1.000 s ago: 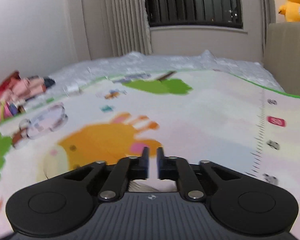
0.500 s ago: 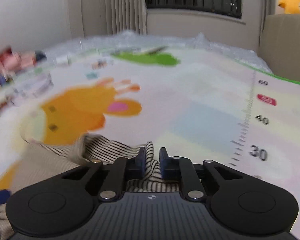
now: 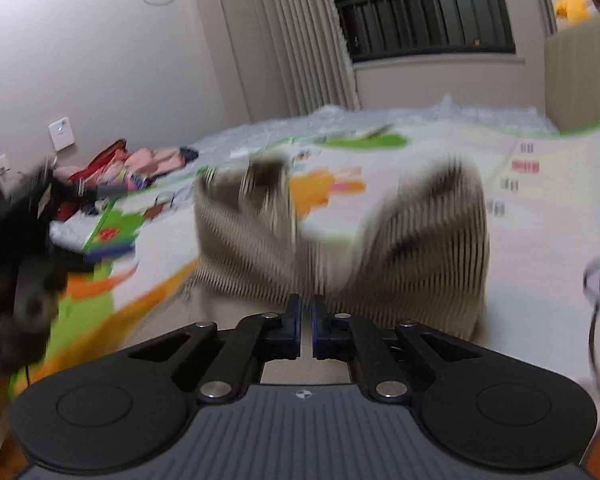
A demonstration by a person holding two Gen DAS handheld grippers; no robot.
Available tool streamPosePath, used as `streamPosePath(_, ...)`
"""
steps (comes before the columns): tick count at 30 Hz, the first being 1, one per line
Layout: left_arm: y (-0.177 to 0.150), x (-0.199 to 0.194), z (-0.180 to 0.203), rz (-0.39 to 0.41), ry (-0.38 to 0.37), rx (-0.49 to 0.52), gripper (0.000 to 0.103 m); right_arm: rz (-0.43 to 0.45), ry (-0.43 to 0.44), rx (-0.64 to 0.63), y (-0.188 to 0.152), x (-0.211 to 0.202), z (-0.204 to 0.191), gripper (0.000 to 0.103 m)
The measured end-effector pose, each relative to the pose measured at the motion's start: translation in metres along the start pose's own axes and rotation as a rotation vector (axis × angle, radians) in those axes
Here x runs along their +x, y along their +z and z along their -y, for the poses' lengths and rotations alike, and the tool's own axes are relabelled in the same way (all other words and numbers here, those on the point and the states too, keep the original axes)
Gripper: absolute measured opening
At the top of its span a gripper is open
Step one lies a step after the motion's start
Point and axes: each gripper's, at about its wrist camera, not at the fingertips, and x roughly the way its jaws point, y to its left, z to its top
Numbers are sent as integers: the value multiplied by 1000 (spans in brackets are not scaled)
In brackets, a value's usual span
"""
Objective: Fold clothes
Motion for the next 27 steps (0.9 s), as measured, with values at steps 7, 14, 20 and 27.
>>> streamPosePath(7,0,0,38,25,30,122,103,-37,-44,14,-42,-20,10,5)
streamPosePath(14,-43,70,48,-136,65,242,103,50,-174,64,-45,-21,33,23)
streamPosePath(20,-80,83,34,-133,73,297,103,59,-139,204,-63,-16,62,40)
streamPosePath(27,-81,88,36,-135,89,308,103,102,-84,242,-71,-22,68,49)
